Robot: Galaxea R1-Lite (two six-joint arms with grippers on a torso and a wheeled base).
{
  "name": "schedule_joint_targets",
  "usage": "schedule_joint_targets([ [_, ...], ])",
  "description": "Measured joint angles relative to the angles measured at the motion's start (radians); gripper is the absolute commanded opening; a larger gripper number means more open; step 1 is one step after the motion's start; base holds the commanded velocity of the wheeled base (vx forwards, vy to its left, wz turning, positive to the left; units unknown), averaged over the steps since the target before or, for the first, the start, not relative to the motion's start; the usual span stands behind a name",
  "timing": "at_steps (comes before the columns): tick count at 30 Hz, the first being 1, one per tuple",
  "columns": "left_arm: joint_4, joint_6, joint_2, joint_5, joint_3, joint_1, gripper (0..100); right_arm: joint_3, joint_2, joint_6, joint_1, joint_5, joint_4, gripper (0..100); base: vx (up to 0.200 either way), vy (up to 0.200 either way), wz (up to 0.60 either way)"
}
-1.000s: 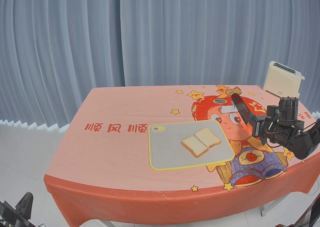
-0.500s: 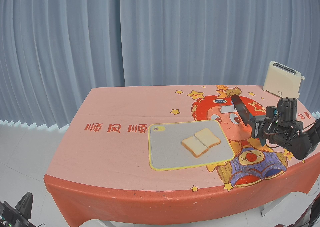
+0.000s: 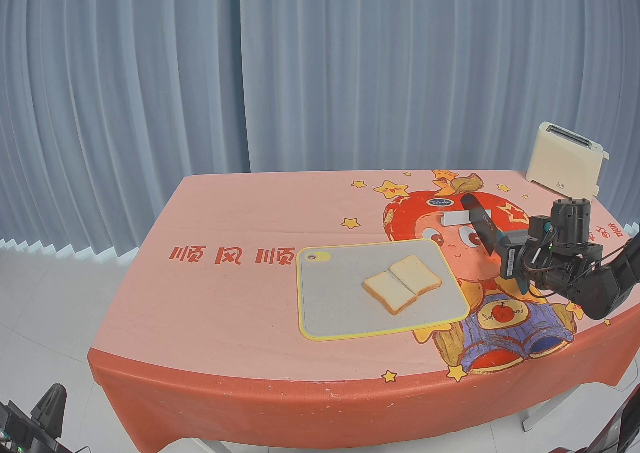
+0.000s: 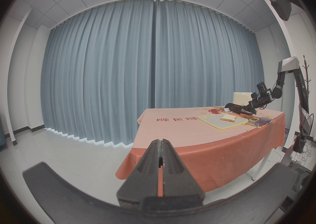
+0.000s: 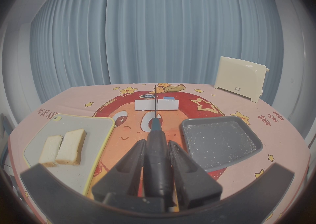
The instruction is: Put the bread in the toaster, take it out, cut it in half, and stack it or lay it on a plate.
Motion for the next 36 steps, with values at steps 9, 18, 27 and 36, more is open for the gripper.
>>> schedule_joint_targets([
  [9, 0.0, 0.0, 0.0, 0.0, 0.0, 0.001, 0, -0.002, 0.005, 0.001, 0.002, -0.004, -0.001, 0, 0.0, 0.0, 0.0],
  [18, 0.0, 0.0, 0.0, 0.0, 0.0, 0.0, 0, -0.006, 0.005, 0.002, 0.0, -0.006, 0.001, 0, 0.0, 0.0, 0.0],
  [27, 0.0, 0.0, 0.0, 0.0, 0.0, 0.0, 0, -0.007, 0.001, 0.003, 0.001, -0.005, 0.0, 100, 0.0, 0.0, 0.0],
  [36, 0.0, 0.0, 0.0, 0.0, 0.0, 0.0, 0, -0.005, -0.005, 0.002, 0.007, -0.005, -0.005, 100, 0.0, 0.0, 0.0],
])
